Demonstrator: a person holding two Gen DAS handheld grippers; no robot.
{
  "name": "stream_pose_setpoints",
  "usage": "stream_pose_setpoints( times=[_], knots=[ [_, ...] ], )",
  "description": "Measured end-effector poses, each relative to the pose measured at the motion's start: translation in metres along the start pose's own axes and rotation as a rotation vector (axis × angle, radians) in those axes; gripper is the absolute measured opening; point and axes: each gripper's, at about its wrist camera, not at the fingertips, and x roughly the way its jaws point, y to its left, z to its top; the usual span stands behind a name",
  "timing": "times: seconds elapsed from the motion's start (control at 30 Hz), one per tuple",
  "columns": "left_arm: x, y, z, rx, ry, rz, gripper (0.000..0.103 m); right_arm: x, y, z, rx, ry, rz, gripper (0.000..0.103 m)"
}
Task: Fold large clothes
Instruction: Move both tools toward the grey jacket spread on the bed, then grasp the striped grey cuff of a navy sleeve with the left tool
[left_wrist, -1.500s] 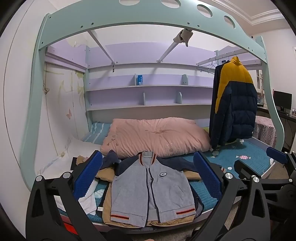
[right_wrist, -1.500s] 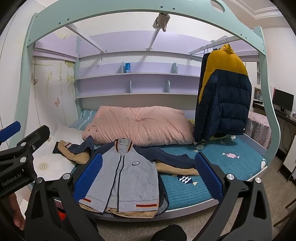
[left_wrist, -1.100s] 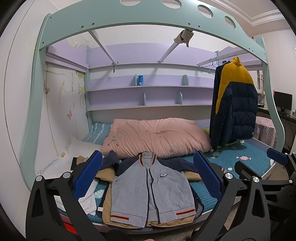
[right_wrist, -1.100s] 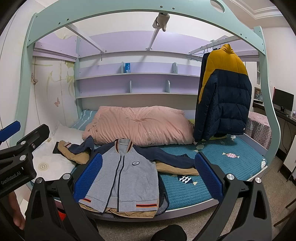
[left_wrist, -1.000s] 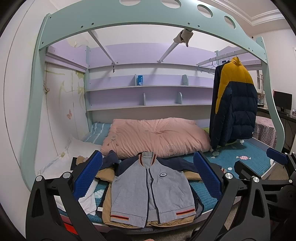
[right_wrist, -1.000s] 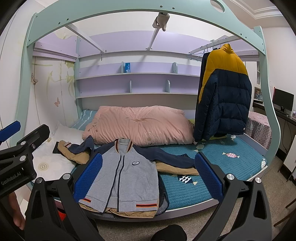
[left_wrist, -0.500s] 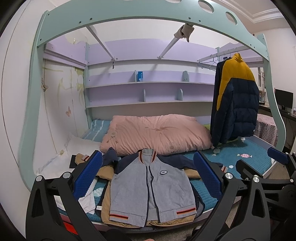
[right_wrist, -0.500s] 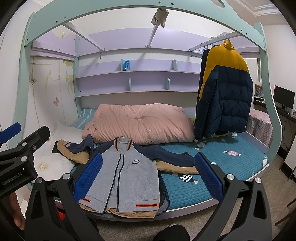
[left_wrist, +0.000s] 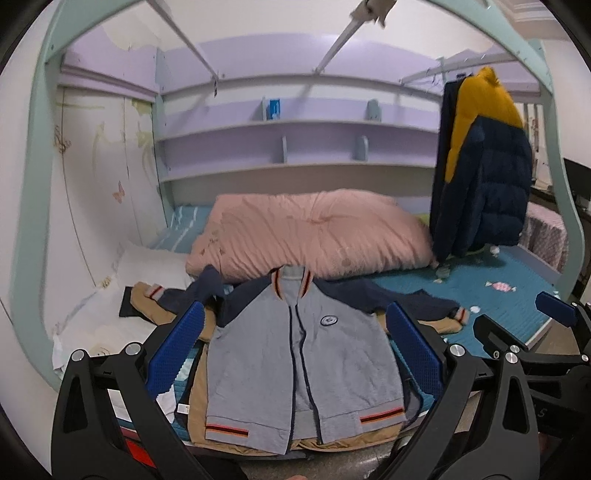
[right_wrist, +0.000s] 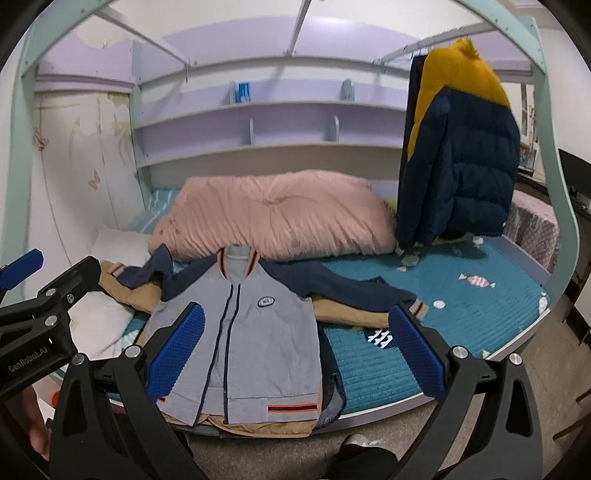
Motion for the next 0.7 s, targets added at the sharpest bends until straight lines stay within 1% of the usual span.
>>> stream_pose_setpoints(
  times=[0.1,0.13,0.23,0.3,0.4,0.43,0.5,0.57,0.6,0.63,0.67,0.7],
  knots=[
    [0.031,0.009,-0.005,-0.012,-0.031,0.011,0.098,0.035,0.006,-0.001,-0.005,0.041,0.01,0.096],
    [0.042,0.013,-0.007,-0.015,-0.027,0.008,0.098,0.046,0.009,-0.001,-0.009,0.051,0.014,0.096],
    [0.08,0.031,-0.016,-0.028,0.012,0.033,0.098,0.078,0.021,-0.001,-0.018,0.073,0.035,0.096],
    [0.102,0.044,-0.025,-0.025,0.049,0.062,0.098,0.098,0.032,-0.001,-0.031,0.076,0.045,0.096],
    [0.137,0.071,-0.035,-0.018,0.105,0.102,0.098,0.137,0.054,-0.005,-0.058,0.088,0.094,0.096],
    [0.148,0.081,-0.038,-0.031,0.118,0.111,0.098,0.148,0.061,-0.005,-0.061,0.097,0.113,0.096],
    [0.168,0.107,-0.046,-0.027,0.15,0.136,0.098,0.171,0.077,-0.008,-0.073,0.108,0.15,0.096],
    [0.189,0.137,-0.055,-0.067,0.185,0.116,0.098,0.192,0.094,-0.011,-0.096,0.121,0.159,0.096],
    [0.193,0.149,-0.056,-0.065,0.196,0.124,0.098,0.204,0.104,-0.013,-0.108,0.126,0.162,0.096],
    [0.203,0.157,-0.063,-0.1,0.216,0.116,0.098,0.216,0.113,-0.015,-0.119,0.134,0.168,0.096],
    [0.216,0.174,-0.067,-0.117,0.237,0.121,0.098,0.224,0.119,-0.016,-0.126,0.143,0.173,0.095],
    [0.228,0.179,-0.075,-0.146,0.255,0.124,0.098,0.238,0.128,-0.018,-0.132,0.153,0.181,0.093]
  ],
)
